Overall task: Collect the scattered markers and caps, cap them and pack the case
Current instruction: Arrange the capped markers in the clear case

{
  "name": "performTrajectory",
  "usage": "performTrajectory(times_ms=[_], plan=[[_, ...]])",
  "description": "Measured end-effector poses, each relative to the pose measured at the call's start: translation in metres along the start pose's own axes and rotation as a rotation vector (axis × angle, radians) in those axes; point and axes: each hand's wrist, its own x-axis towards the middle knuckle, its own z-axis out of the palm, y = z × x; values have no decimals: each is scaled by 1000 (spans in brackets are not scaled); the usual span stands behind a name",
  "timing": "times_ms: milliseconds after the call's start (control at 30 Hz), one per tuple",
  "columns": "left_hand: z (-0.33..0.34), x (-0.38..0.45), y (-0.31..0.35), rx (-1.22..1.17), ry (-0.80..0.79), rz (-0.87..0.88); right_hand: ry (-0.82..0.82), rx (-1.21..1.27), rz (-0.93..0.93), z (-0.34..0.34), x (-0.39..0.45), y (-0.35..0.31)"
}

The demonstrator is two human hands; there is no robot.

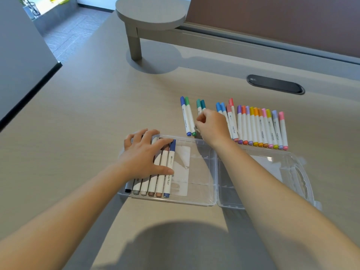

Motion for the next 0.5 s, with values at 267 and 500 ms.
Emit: performTrajectory(times_ms=[267,500], plan=[[-4,0,-26,-70,53,-34,-60,-293,-22,27,25,-34],[-8,5,-35,-180,89,-19,-74,-404,-36,30,30,-45]])
